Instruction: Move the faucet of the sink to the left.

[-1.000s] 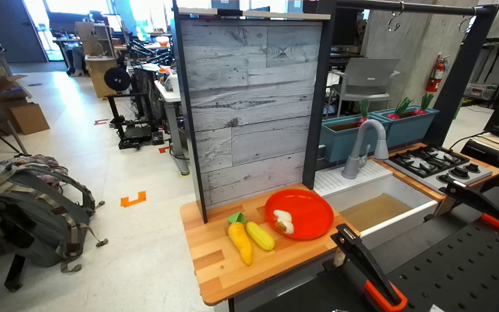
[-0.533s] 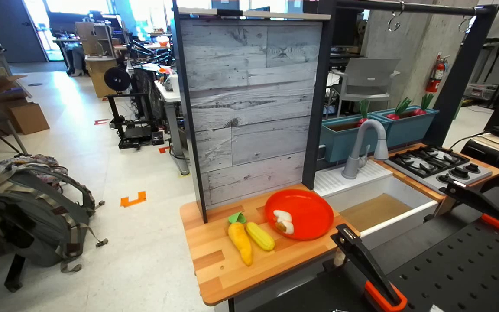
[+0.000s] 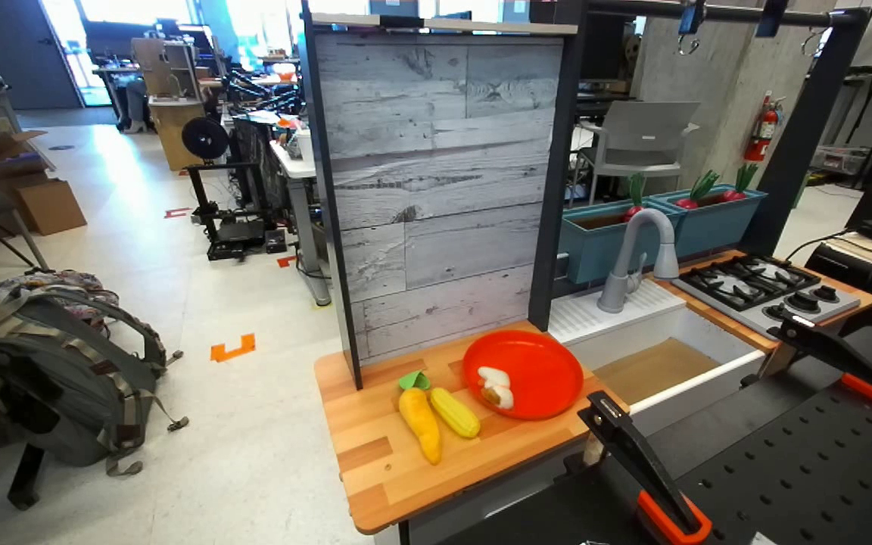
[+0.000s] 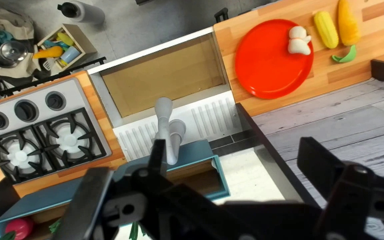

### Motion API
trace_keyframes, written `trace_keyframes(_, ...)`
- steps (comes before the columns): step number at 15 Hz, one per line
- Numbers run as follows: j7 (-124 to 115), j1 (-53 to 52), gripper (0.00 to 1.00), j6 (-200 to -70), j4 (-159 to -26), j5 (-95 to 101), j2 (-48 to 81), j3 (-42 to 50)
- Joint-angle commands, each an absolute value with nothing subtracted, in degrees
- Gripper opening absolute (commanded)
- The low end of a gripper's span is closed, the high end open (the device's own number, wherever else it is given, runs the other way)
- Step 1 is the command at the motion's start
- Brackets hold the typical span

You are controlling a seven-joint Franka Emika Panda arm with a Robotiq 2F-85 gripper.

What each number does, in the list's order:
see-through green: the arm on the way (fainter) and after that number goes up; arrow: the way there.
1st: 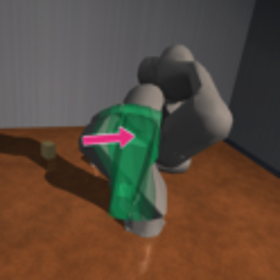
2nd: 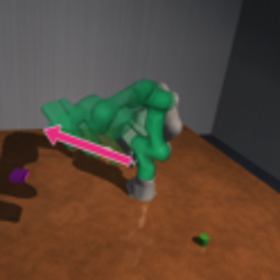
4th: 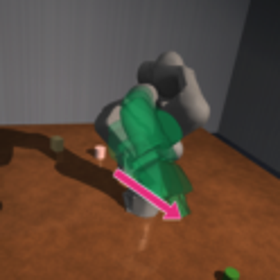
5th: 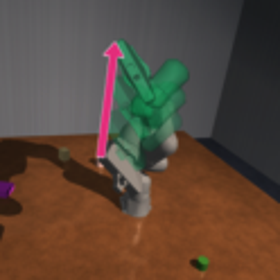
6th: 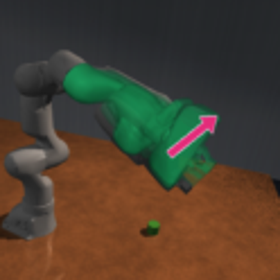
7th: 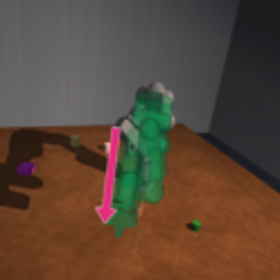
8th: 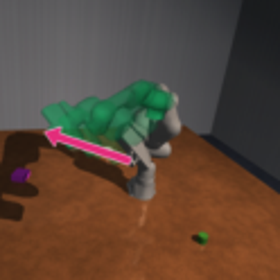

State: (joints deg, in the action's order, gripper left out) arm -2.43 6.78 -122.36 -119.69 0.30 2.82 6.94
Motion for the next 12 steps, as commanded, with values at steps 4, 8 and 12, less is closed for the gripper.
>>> trace_keyframes(4, -0.43, 8.82, 1.00, -138.33, -119.37, -1.62, 13.74, 7.75)
trace_keyframes(8, 0.23, 10.11, 1.00, -144.10, -118.76, -2.28, 20.18, 7.45)
trace_keyframes(12, 1.11, 11.69, 1.00, -146.71, -117.66, -2.94, 25.29, 7.17)
